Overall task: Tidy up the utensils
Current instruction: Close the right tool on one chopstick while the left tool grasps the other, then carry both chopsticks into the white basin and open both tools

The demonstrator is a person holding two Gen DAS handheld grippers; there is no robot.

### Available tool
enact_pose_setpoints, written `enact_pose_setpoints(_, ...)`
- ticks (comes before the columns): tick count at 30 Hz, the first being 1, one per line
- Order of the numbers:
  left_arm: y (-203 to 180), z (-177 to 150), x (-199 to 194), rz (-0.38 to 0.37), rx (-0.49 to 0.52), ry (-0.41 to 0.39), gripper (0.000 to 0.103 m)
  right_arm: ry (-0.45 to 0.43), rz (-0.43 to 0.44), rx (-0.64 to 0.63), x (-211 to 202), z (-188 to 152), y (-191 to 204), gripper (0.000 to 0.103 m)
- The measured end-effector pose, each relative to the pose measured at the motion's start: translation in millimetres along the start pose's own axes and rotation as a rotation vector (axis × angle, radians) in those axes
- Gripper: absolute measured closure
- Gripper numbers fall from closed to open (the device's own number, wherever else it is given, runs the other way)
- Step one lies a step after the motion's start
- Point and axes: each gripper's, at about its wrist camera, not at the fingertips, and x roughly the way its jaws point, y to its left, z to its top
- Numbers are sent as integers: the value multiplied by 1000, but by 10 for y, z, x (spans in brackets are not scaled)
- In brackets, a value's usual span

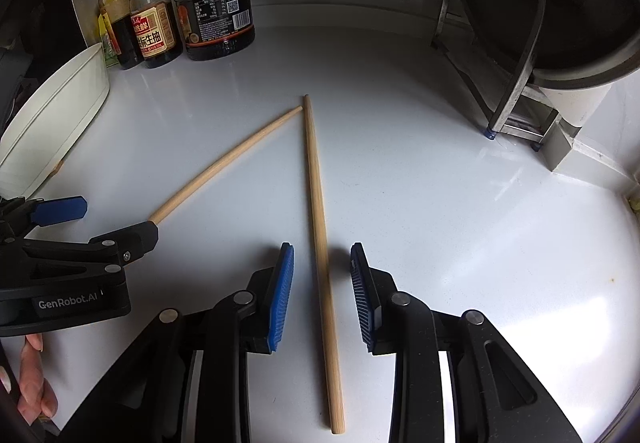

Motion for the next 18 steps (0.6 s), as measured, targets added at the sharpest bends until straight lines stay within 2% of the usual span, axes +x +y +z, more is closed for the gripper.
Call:
enact_pose_setpoints(2,-42,8,-28,-9,21,-15,27,1,1,-8,6,6,23,76)
enact_pose_setpoints(3,-64,9,-40,-14,31,-20,31,1,5,-10,6,5,33,81)
enact_pose_setpoints(5,-106,9,-59,-28,53,-30,48,4,5,-18,13,14,58,92)
enact_pose_setpoints(6,-123,5,-68,-30,59,-35,52,6,3,-22,15,17,70,96)
enact_pose_setpoints(8,-162,2,-74,-43,84,-41,81,8,8,-18,12,13,74,96)
enact_pose_setpoints(9,-185,1,-74,-47,98,-40,87,9,12,-14,11,13,71,97)
enact_pose_setpoints(11,-204,-6,-65,-61,109,-35,95,10,16,-7,10,12,70,97)
enact_pose_setpoints(18,-130,-23,-92,-134,73,-4,96,12,42,51,-27,-1,25,97)
